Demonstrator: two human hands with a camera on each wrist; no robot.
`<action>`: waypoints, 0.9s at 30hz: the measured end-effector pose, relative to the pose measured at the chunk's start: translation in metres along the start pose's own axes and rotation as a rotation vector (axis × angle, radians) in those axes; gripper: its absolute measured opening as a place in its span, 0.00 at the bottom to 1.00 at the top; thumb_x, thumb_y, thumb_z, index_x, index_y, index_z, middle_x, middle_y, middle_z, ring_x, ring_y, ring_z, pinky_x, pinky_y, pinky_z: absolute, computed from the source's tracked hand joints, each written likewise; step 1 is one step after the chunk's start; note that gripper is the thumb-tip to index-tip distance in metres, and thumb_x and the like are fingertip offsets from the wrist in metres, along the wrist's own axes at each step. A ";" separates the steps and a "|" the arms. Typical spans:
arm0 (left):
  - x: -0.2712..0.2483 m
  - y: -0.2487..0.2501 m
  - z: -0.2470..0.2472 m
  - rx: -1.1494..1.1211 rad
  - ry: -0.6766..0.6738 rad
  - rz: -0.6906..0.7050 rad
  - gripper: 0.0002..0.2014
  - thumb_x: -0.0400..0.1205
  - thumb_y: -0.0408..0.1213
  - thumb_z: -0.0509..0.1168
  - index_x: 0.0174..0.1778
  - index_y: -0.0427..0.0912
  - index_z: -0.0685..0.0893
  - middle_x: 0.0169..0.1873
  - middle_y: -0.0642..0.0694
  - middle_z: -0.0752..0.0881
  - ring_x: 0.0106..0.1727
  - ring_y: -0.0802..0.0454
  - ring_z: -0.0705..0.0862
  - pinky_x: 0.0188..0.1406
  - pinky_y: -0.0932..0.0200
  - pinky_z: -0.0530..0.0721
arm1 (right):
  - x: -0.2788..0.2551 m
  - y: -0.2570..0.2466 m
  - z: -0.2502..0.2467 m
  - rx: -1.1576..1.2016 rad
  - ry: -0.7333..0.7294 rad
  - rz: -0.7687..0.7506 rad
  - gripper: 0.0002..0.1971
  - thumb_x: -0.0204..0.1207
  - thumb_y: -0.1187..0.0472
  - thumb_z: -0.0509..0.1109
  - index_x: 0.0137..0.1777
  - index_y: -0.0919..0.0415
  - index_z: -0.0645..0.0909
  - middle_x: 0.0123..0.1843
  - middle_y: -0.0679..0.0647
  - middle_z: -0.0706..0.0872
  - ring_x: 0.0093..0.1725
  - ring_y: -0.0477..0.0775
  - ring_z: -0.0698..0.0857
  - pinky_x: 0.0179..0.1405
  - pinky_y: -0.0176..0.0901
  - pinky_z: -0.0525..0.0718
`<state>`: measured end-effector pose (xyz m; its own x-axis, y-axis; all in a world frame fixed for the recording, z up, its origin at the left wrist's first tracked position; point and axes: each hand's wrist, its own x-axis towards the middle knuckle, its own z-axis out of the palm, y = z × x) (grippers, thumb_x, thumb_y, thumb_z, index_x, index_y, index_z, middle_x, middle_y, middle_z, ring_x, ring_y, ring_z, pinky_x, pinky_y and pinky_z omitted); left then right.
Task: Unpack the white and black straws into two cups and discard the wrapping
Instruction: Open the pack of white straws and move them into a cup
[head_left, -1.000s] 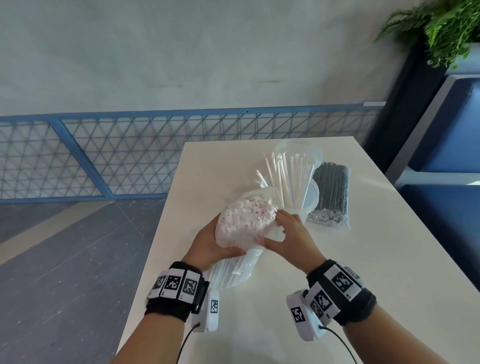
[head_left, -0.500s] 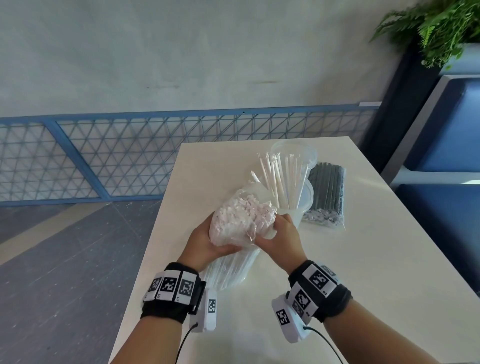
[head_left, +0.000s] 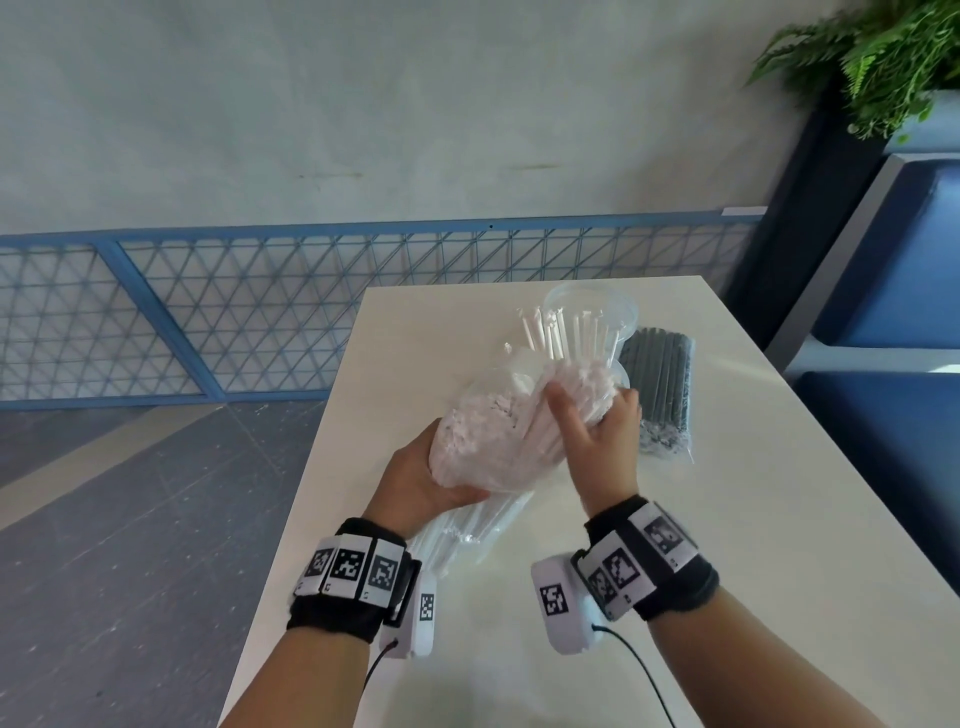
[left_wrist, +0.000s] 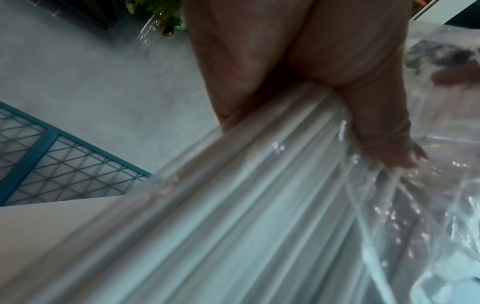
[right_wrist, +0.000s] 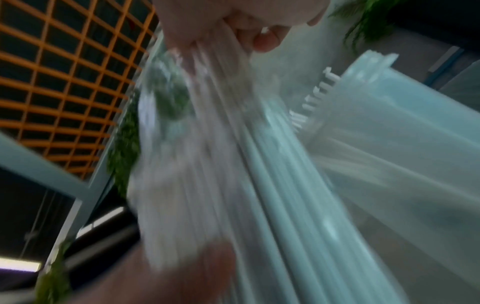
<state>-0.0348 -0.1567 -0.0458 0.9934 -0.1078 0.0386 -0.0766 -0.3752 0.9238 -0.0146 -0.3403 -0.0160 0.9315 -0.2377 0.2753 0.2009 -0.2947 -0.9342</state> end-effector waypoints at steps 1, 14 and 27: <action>0.000 -0.001 -0.001 0.003 0.003 -0.003 0.32 0.62 0.34 0.82 0.52 0.66 0.74 0.49 0.65 0.83 0.48 0.83 0.79 0.43 0.82 0.77 | 0.006 -0.006 -0.004 0.105 0.011 0.014 0.16 0.67 0.38 0.69 0.36 0.50 0.74 0.42 0.49 0.79 0.45 0.56 0.82 0.48 0.45 0.82; 0.002 -0.001 -0.004 0.031 0.028 0.003 0.32 0.62 0.33 0.81 0.52 0.66 0.74 0.49 0.64 0.83 0.50 0.76 0.80 0.43 0.81 0.78 | 0.016 -0.022 -0.008 0.382 -0.110 0.072 0.17 0.72 0.61 0.74 0.54 0.74 0.82 0.44 0.58 0.88 0.40 0.40 0.87 0.35 0.23 0.80; 0.008 0.003 0.000 0.047 0.069 -0.004 0.31 0.63 0.32 0.81 0.52 0.62 0.73 0.47 0.66 0.80 0.50 0.73 0.77 0.39 0.82 0.76 | 0.028 -0.024 0.000 0.395 -0.001 0.203 0.17 0.71 0.58 0.75 0.56 0.67 0.81 0.42 0.55 0.86 0.43 0.50 0.87 0.35 0.32 0.85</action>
<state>-0.0268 -0.1591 -0.0431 0.9971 -0.0430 0.0626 -0.0749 -0.4188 0.9050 0.0063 -0.3399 0.0144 0.9644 -0.2530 0.0767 0.1136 0.1346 -0.9844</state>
